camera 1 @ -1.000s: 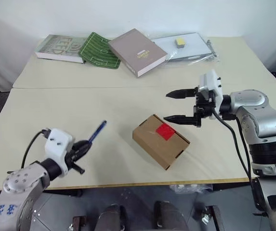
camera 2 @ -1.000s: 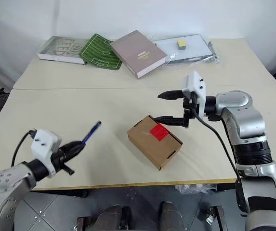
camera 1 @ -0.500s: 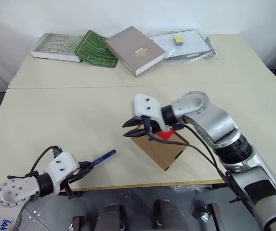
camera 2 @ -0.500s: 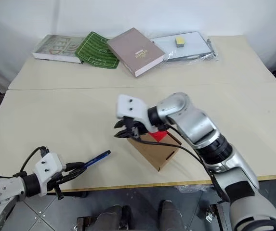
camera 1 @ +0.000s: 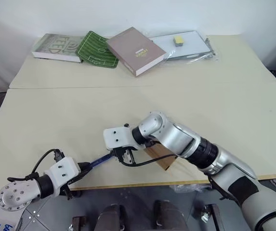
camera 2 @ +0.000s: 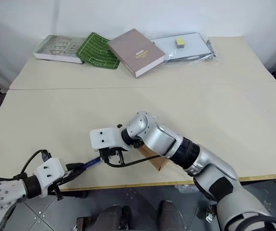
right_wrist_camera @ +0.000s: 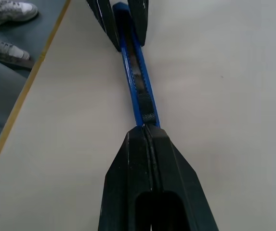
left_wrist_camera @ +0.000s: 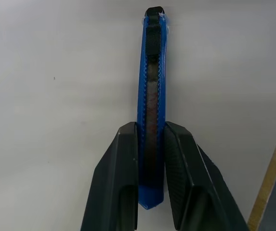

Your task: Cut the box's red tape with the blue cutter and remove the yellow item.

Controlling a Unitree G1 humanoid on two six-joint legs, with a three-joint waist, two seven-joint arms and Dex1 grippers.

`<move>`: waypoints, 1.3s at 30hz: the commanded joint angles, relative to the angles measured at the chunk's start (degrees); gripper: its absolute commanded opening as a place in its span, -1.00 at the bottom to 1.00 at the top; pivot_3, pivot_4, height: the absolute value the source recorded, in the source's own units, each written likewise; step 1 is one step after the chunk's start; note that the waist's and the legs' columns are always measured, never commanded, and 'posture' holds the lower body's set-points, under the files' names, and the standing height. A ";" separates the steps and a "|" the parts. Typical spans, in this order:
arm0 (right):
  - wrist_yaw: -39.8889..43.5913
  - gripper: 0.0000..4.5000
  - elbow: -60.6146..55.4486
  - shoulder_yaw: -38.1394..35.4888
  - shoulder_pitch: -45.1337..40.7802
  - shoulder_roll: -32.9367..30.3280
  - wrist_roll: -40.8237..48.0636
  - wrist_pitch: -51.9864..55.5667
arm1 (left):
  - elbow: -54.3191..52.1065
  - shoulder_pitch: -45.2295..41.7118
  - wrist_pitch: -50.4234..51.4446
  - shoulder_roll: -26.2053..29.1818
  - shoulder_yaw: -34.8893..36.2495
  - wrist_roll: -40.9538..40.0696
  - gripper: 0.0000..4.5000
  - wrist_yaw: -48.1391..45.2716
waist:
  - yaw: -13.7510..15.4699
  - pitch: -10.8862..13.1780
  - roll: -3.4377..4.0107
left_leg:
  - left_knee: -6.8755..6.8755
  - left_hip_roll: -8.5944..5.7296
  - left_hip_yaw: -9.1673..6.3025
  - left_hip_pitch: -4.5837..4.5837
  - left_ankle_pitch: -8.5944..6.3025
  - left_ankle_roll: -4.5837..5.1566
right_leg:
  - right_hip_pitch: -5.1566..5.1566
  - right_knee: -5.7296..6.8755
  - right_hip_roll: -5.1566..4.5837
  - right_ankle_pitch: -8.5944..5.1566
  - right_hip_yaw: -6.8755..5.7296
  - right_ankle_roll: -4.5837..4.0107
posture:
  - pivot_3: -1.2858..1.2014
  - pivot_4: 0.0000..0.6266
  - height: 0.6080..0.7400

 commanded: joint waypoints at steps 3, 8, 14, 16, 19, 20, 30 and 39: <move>1.01 -0.99 4.01 0.34 -1.22 2.98 -2.57 -4.28 | 0.51 1.06 -0.05 -0.30 -1.52 0.39 -0.78 -0.21 | -0.03 0.00 0.00 | 0.03 0.00 -0.02 0.00 0.00 0.00 | 0.01 0.05 0.00 0.00 -0.01 0.00 | 0.03 -0.52 1.00; 2.87 -0.99 6.64 0.96 -0.98 4.22 -4.58 -7.44 | 0.47 1.21 -0.11 -0.39 -1.28 0.28 -0.78 -0.06 | -0.06 -0.01 0.01 | 0.05 0.00 -0.01 0.01 0.00 0.00 | 0.00 0.09 0.00 0.00 -0.01 0.00 | 0.03 -0.52 1.00; 4.40 -0.99 7.54 1.31 0.08 6.71 -5.04 -9.42 | 0.19 1.36 0.03 -0.60 -1.15 0.21 -0.78 0.29 | -0.12 -0.01 0.02 | 0.06 0.01 -0.01 0.09 0.00 0.00 | 0.00 0.25 0.00 0.00 -0.03 -0.01 | 0.03 -0.52 1.00; 4.37 -0.99 8.02 1.28 0.27 7.99 -5.14 -9.26 | 0.02 1.36 0.07 -0.64 -1.12 0.03 -0.78 0.37 | -0.15 -0.01 0.02 | 0.06 0.01 -0.01 0.11 0.00 0.00 | 0.00 0.28 -0.01 0.00 -0.02 -0.01 | 0.03 -0.52 1.00; 3.83 -0.99 9.60 0.92 0.72 10.43 -5.00 -9.00 | -0.15 1.08 0.26 -0.71 -1.09 -0.20 -0.78 0.44 | -0.12 -0.01 0.02 | 0.08 0.01 -0.01 0.12 0.00 -0.01 | 0.01 0.31 -0.02 0.00 -0.03 -0.01 | 0.03 -0.52 1.00; 3.61 -0.99 10.21 0.73 0.85 11.27 -4.92 -8.91 | -0.17 1.01 0.22 -0.77 -1.07 -0.33 -0.78 0.39 | -0.13 -0.01 0.02 | 0.08 0.01 -0.01 0.11 0.00 -0.01 | 0.01 0.31 -0.02 0.00 -0.02 -0.01 | 0.03 -0.52 1.00; 4.03 -0.99 6.80 -2.64 0.34 9.24 -4.66 -9.34 | 0.25 0.46 0.00 -0.65 -1.49 -0.26 -0.78 -0.07 | 0.00 -0.01 0.02 | 0.11 0.00 -0.04 0.11 -0.01 -0.03 | 0.01 0.33 -0.04 0.01 -0.02 -0.02 | 0.03 -0.52 1.00; 5.25 -0.99 4.66 -5.49 1.55 5.17 -4.25 -8.02 | 1.52 -1.06 -0.11 -0.27 -1.75 -0.24 -0.78 -1.11 | -0.13 -0.01 0.02 | 0.16 0.04 -0.03 0.10 -0.04 -0.04 | 0.01 0.33 -0.02 0.01 -0.08 -0.02 | 0.03 -0.52 1.00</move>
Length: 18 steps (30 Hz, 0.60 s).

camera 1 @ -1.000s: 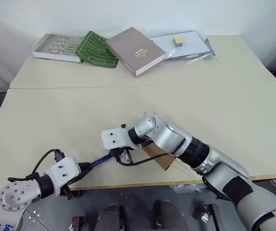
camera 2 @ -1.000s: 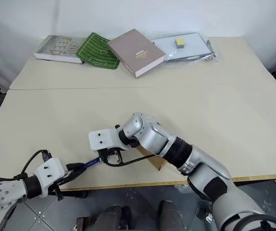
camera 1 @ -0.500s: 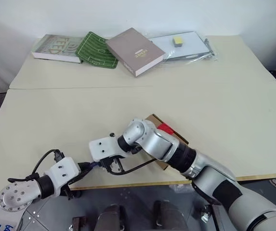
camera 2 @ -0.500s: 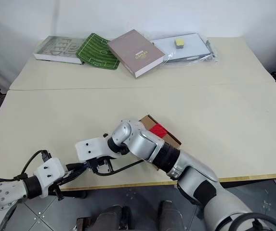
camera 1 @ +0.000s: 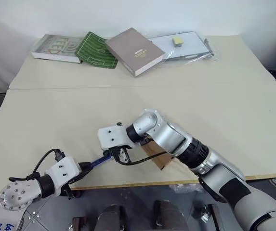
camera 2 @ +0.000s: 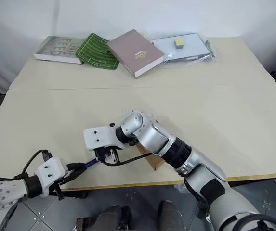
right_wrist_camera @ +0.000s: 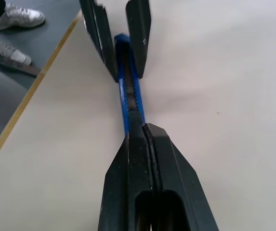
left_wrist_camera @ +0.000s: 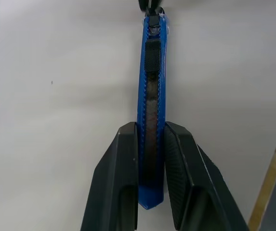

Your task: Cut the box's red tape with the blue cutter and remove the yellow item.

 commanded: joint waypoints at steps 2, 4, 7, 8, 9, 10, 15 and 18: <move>-0.22 -0.99 1.37 -0.08 0.58 -0.76 -1.03 -2.04 | 1.19 -0.57 0.16 0.47 -1.42 -0.03 -0.78 -0.83 | 0.03 0.00 0.00 | 0.01 -0.01 0.01 0.00 0.00 0.00 | 0.00 0.00 -0.01 0.00 0.00 0.00 | 0.03 -0.52 1.00; 0.16 -0.99 2.30 0.66 1.03 -1.39 -1.85 -3.09 | 1.32 -1.02 0.24 0.48 -1.65 0.00 -0.78 -0.91 | 0.15 0.00 0.00 | 0.04 -0.02 0.01 0.00 0.00 0.00 | 0.02 0.01 -0.02 0.00 0.00 0.00 | 0.03 -0.52 1.00; 0.76 -0.99 2.89 1.12 1.60 -1.71 -2.36 -3.81 | 1.46 -1.41 0.30 0.46 -1.77 -0.03 -0.78 -0.99 | 0.12 0.00 0.00 | 0.10 -0.03 0.01 -0.01 -0.01 0.01 | 0.03 0.01 -0.03 0.00 0.01 0.00 | 0.03 -0.52 1.00; 0.94 -0.99 3.09 1.51 1.95 -1.99 -2.82 -4.22 | 1.49 -1.41 0.28 0.43 -1.75 -0.01 -0.78 -1.03 | 0.08 0.00 0.01 | 0.10 -0.03 0.01 -0.01 -0.01 0.01 | 0.03 0.01 -0.02 0.00 0.01 0.00 | 0.03 -0.52 1.00; 1.08 -0.99 3.24 1.79 2.21 -2.20 -3.18 -4.56 | 1.51 -1.42 0.27 0.39 -1.73 0.02 -0.78 -1.07 | 0.06 -0.02 0.03 | 0.11 -0.02 0.02 0.00 -0.01 0.01 | 0.03 0.02 -0.02 0.00 0.01 0.00 | 0.03 -0.52 1.00; 1.13 -0.99 3.54 2.11 2.46 -2.29 -3.57 -4.92 | 1.51 -1.39 0.28 0.37 -1.69 0.04 -0.78 -1.09 | 0.06 -0.02 0.03 | 0.11 -0.02 0.02 0.01 -0.01 0.01 | 0.03 0.03 -0.02 0.00 0.02 0.00 | 0.03 -0.52 1.00; 0.89 -0.99 5.18 2.48 2.61 -1.03 -4.41 -5.77 | 1.35 -1.19 0.27 0.28 -1.50 0.01 -0.78 -1.12 | 0.02 -0.02 0.04 | 0.16 0.00 0.02 0.02 -0.01 0.01 | 0.05 0.08 -0.01 0.00 0.02 0.00 | 0.03 -0.52 1.00; 0.48 -0.99 6.64 2.80 2.42 0.70 -4.59 -6.19 | 1.13 -1.17 0.39 0.23 -1.49 -0.08 -0.78 -1.11 | -0.07 -0.04 0.07 | 0.14 0.01 0.03 0.15 -0.01 0.01 | 0.12 0.12 -0.02 0.00 0.03 0.00 | 0.03 -0.52 1.00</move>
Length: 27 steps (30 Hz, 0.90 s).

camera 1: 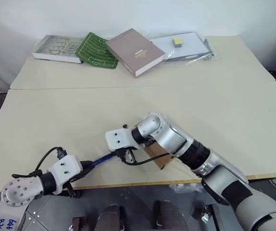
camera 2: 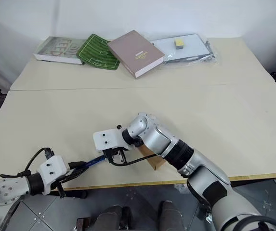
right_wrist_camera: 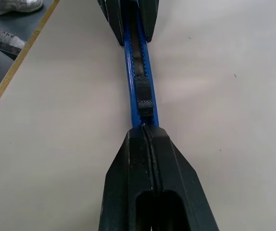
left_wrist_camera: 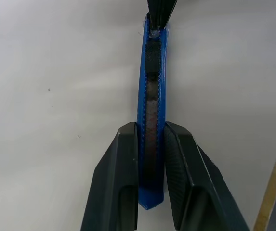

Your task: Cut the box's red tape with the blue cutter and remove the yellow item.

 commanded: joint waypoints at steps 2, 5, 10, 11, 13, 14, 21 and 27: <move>-0.32 -0.99 2.36 1.95 0.37 2.83 -1.41 -0.70 | -0.63 0.69 0.50 0.03 -0.72 -0.13 -0.78 0.01 | -0.08 -0.01 0.02 | -0.01 0.01 0.00 0.06 0.00 0.00 | 0.05 0.00 0.00 0.00 0.00 0.00 | 0.03 -0.52 1.00; -0.42 -0.99 3.47 2.04 0.33 4.62 -1.71 -1.10 | -0.90 0.64 0.67 -0.08 -0.79 -0.17 -0.78 0.11 | -0.09 -0.02 0.03 | -0.01 0.02 0.00 0.09 0.00 0.00 | 0.08 0.01 -0.01 0.00 0.01 0.00 | 0.03 -0.52 1.00; -0.80 -0.99 4.87 2.13 0.00 7.44 -1.74 -1.38 | -1.05 0.71 0.70 -0.23 -0.76 -0.25 -0.78 0.27 | -0.15 -0.02 0.04 | -0.01 0.02 0.00 0.12 -0.01 -0.02 | 0.09 0.05 -0.02 0.00 0.04 -0.01 | 0.03 -0.52 1.00; -0.87 -0.99 5.00 2.10 -0.07 8.01 -1.71 -1.36 | -1.08 0.73 0.71 -0.26 -0.75 -0.28 -0.78 0.31 | -0.15 -0.02 0.04 | -0.01 0.02 0.00 0.12 -0.01 -0.02 | 0.09 0.06 -0.02 0.00 0.04 -0.01 | 0.03 -0.52 1.00; -0.97 -0.99 5.25 1.85 -0.21 8.82 -1.62 -1.22 | -1.06 0.59 0.81 -0.27 -0.75 -0.29 -0.78 0.42 | -0.14 -0.02 0.04 | 0.00 0.02 -0.01 0.11 -0.01 -0.03 | 0.08 0.07 -0.02 0.00 0.05 -0.01 | 0.03 -0.52 1.00; -0.99 -0.99 5.26 1.68 -0.23 9.03 -1.60 -1.18 | -1.06 0.58 0.83 -0.29 -0.75 -0.29 -0.78 0.48 | -0.13 -0.02 0.04 | 0.00 0.02 -0.01 0.11 -0.01 -0.03 | 0.08 0.07 -0.03 0.00 0.06 -0.01 | 0.03 -0.52 1.00; 0.20 -0.99 0.64 -4.34 -1.49 7.01 1.76 2.49 | -0.29 0.19 0.52 -0.48 -0.30 -0.56 -0.78 1.00 | -0.08 -0.01 0.04 | 0.00 0.02 -0.02 0.09 -0.02 -0.05 | 0.07 0.06 -0.06 0.00 0.08 -0.01 | 0.03 -0.52 1.00; 2.53 -0.83 -7.82 -16.43 -2.97 -0.40 11.02 18.11 | 2.71 -1.55 -6.08 -3.01 1.68 -0.37 -0.78 3.48 | 0.15 -0.01 0.05 | -0.01 0.01 -0.05 0.04 -0.07 -0.04 | 0.07 -0.08 -0.09 0.00 0.09 -0.02 | 0.03 -0.52 1.00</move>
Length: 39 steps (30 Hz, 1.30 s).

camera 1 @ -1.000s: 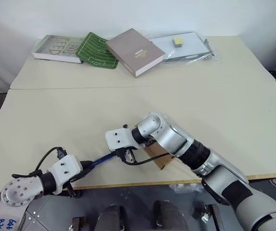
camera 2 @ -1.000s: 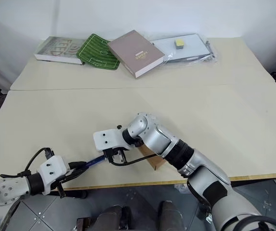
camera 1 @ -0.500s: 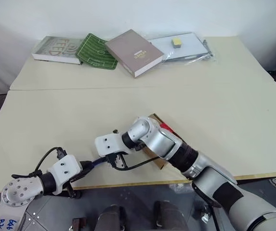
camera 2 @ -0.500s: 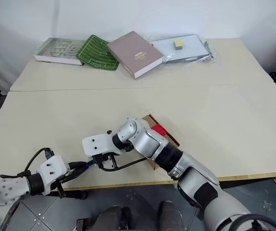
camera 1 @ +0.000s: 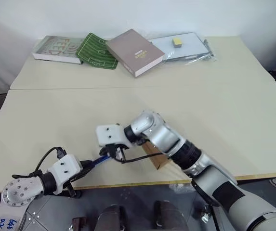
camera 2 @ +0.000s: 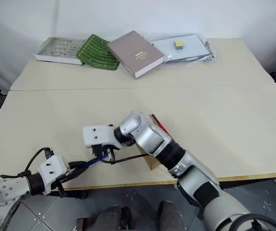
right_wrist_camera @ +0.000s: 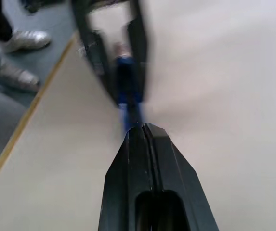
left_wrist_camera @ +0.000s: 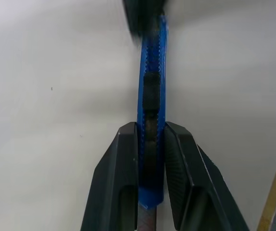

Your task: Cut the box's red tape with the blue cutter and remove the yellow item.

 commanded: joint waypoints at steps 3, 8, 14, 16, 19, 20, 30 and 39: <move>-0.55 -0.43 -3.94 -10.16 -5.37 -5.88 7.20 16.61 | 4.40 -3.54 -11.38 -4.10 2.19 0.60 -0.78 4.18 | -0.03 0.00 0.00 | 0.01 0.03 0.01 -0.05 -0.01 0.02 | -0.02 -0.06 -0.05 0.01 -0.03 -0.01 | 0.03 -0.52 1.00; -2.82 0.32 2.52 -12.40 -10.81 -8.97 9.53 26.83 | 10.43 -9.03 -22.90 -7.35 0.30 3.01 -0.78 7.20 | -0.34 0.00 0.00 | -0.05 0.06 0.09 -0.03 -0.01 0.02 | -0.06 -0.07 -0.02 0.02 -0.09 -0.03 | 0.03 -0.52 1.00; -6.52 0.99 7.70 -15.83 -16.44 -6.10 15.23 39.11 | 15.98 -14.93 -33.31 -10.11 -1.28 8.18 -0.78 12.43 | -0.97 0.00 0.00 | -0.05 0.04 0.20 -0.14 -0.01 0.05 | -0.19 0.00 0.04 0.02 -0.35 -0.03 | 0.03 -0.52 1.00; -8.73 0.99 10.70 -17.84 -18.52 -4.32 16.53 41.13 | 17.84 -16.65 -36.09 -11.01 -2.05 9.63 -0.78 14.05 | -1.04 0.00 0.00 | 0.00 0.04 0.18 -0.21 0.00 0.06 | -0.21 0.01 0.03 0.02 -0.45 -0.03 | 0.03 -0.52 1.00; -10.97 0.99 13.80 -19.56 -20.33 -2.51 18.20 42.76 | 19.56 -18.42 -38.15 -11.84 -3.03 11.62 -0.78 16.23 | -1.16 0.00 -0.01 | 0.05 0.03 0.15 -0.28 0.01 0.07 | -0.21 0.01 0.02 0.02 -0.54 -0.03 | 0.03 -0.52 1.00; -11.33 0.99 14.26 -19.72 -20.59 -1.98 18.89 43.21 | 19.74 -18.72 -38.58 -12.15 -3.40 11.82 -0.78 16.69 | -1.20 0.00 0.00 | 0.08 0.03 0.11 -0.31 0.01 0.07 | -0.21 0.01 0.03 0.02 -0.59 -0.03 | 0.03 -0.52 1.00; -13.45 0.99 19.25 -17.35 -21.80 1.69 21.22 42.26 | 19.57 -20.10 -39.66 -12.98 -5.58 11.00 -0.78 17.80 | -1.27 0.00 0.00 | 0.15 0.03 0.00 -0.50 0.02 0.10 | -0.28 0.00 0.03 0.02 -0.71 -0.02 | 0.03 -0.52 1.00; -13.58 0.44 21.92 -16.48 -21.93 1.92 21.46 40.02 | 19.14 -20.65 -38.96 -13.00 -5.10 9.63 -0.78 18.08 | -1.28 0.00 -0.01 | 0.15 0.02 -0.06 -0.55 0.02 0.10 | -0.29 -0.01 0.03 0.02 -0.79 -0.02 | 0.03 -0.52 1.00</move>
